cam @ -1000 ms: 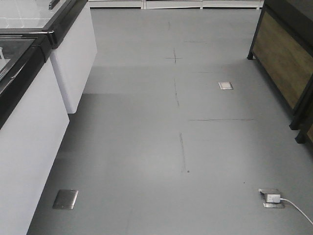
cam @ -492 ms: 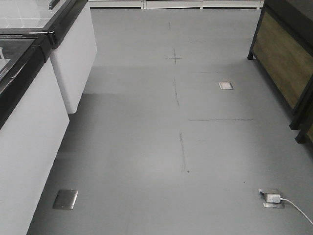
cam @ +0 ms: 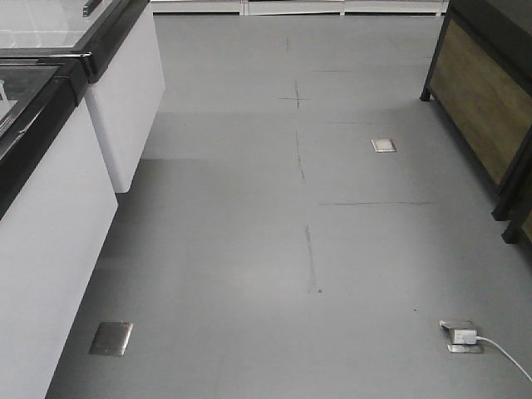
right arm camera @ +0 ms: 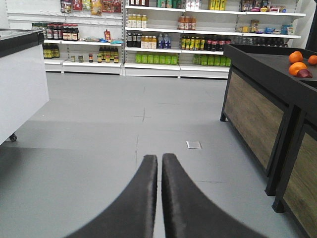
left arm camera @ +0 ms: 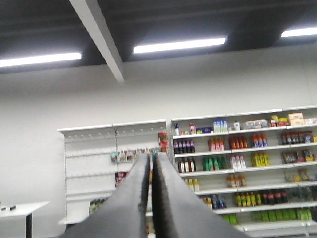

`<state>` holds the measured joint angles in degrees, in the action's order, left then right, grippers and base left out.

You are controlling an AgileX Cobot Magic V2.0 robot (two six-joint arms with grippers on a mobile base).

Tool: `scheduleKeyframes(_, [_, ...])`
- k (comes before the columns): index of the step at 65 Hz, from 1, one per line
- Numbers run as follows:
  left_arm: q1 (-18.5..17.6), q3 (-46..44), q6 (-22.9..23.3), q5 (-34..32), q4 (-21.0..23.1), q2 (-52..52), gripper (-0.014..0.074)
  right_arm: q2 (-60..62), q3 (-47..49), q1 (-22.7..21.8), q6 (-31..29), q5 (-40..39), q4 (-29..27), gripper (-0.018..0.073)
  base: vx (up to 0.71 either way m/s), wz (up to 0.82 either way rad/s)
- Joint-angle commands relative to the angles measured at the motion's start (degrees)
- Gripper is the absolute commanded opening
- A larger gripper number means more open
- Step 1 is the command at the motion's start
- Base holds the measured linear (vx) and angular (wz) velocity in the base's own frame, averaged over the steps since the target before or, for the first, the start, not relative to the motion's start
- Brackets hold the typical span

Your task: Left arm holds basket, right arm returns cookies

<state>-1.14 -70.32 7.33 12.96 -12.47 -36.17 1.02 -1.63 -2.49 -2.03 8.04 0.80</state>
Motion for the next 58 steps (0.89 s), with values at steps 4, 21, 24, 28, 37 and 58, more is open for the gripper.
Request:
scheduleKeyframes(4, [0.1,-1.8,0.4,-2.0,0.2,-7.0,0.0006,0.3,-1.0,-0.2,-0.3,-4.2,0.2,-0.0006,0.00,0.00])
scheduleKeyframes(21, [0.1,-1.8,1.6,-1.7,0.5,-16.1,0.0086,0.3,-1.0,-0.2,-0.3,-4.2,0.2,-0.0006,0.00,0.00])
scheduleKeyframes(24, [0.1,-1.8,1.6,-1.6,0.5,-17.5,0.0115,0.3,-1.0,-0.2,-0.3,-4.2,0.2,-0.0006,0.00,0.00])
scheduleKeyframes(28, [0.1,-1.8,1.6,-1.6,0.6,-19.0,0.0171,0.3,-1.0,-0.2,-0.3,-4.2,0.2,-0.0006,0.00,0.00])
scheduleKeyframes(37, [0.1,-1.8,1.6,-1.6,1.0,-21.6,0.0319,0.3,-1.0,-0.2,-0.3,-4.2,0.2,-0.0006,0.00,0.00])
scheduleKeyframes(58, [0.1,-1.8,1.6,-1.5,1.1,-23.4,0.0526,0.3,-1.0,-0.2,-0.3,-4.2,0.2,-0.0006,0.00,0.00])
